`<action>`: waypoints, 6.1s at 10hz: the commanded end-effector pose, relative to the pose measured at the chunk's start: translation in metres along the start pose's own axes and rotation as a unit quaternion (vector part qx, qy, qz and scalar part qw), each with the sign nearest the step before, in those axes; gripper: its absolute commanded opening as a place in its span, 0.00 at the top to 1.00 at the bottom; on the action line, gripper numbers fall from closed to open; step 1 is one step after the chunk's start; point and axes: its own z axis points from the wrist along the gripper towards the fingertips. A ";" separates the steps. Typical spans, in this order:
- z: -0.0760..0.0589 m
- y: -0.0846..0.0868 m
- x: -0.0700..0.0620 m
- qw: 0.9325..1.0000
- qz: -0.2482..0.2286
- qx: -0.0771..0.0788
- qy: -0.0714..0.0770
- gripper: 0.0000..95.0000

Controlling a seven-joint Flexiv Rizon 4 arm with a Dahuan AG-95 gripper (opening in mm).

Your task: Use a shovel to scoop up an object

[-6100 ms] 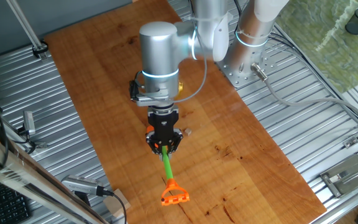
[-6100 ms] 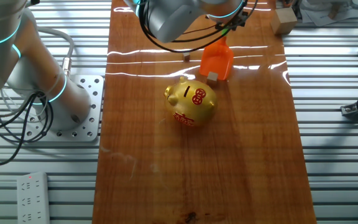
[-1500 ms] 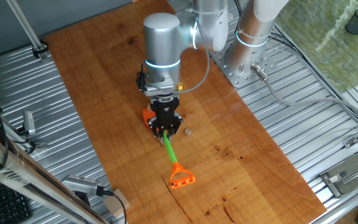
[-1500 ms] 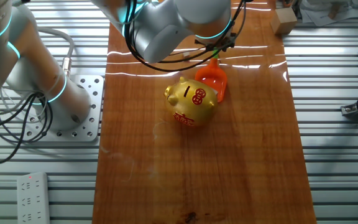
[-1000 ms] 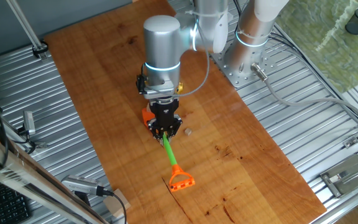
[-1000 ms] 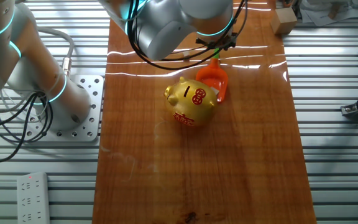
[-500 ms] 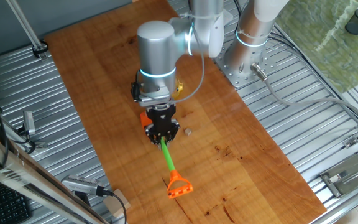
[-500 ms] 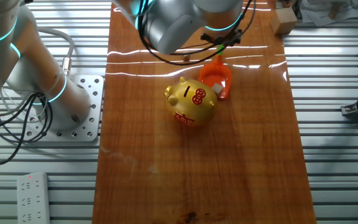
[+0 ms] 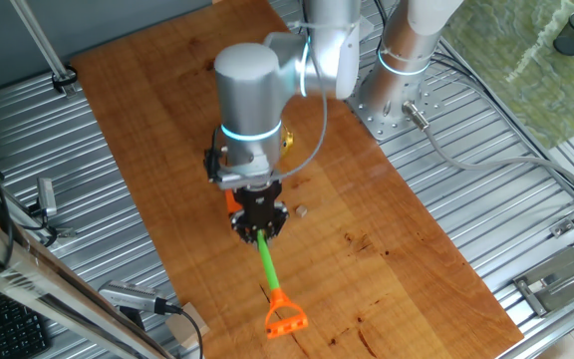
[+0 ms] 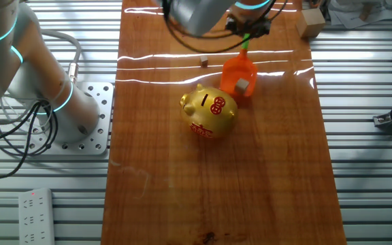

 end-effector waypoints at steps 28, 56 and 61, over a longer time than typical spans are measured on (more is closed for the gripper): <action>0.031 -0.014 -0.144 0.996 0.084 0.014 0.015 1.00; -0.005 -0.002 -0.200 0.969 0.186 0.032 -0.160 1.00; -0.016 0.008 -0.208 0.955 0.199 0.056 -0.211 1.00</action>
